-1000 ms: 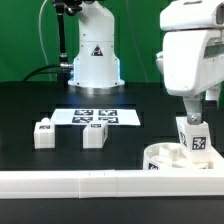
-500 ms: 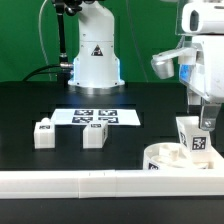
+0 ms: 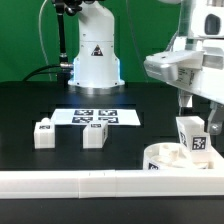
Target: Assemble stool
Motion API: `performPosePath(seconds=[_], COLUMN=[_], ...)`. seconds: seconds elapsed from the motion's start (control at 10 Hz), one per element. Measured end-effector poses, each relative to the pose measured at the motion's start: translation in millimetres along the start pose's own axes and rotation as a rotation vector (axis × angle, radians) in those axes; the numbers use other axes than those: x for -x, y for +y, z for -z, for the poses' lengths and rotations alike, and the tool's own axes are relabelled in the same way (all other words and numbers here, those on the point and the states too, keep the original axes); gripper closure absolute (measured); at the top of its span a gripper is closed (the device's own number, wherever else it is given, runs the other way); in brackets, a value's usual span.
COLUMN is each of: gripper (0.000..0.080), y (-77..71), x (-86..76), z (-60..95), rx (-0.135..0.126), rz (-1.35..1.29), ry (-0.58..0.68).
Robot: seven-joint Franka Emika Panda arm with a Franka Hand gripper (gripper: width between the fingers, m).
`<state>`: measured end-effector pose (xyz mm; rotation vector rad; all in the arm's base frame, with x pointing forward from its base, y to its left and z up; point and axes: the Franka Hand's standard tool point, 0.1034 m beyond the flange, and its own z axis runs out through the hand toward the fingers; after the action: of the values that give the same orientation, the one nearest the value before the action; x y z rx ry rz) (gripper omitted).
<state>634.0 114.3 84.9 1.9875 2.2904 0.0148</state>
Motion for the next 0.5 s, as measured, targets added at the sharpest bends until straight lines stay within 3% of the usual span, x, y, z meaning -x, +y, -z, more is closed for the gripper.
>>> performPosePath(seconds=[0.1,0.2,0.3,0.5], gripper=[0.0279,0.0279,0.0416,0.0460], y=[-0.4,-0.7,-0.7,-0.5], x=[-1.4,-1.6,-0.4,1.6], z=[-0.6,-1.4,-1.5,-1.5], rx=[-0.001,-0.002,-0.002,-0.002], rz=[-0.005,-0.005,-0.007,-0.016], ry=[0.000,0.000,0.000,0.000])
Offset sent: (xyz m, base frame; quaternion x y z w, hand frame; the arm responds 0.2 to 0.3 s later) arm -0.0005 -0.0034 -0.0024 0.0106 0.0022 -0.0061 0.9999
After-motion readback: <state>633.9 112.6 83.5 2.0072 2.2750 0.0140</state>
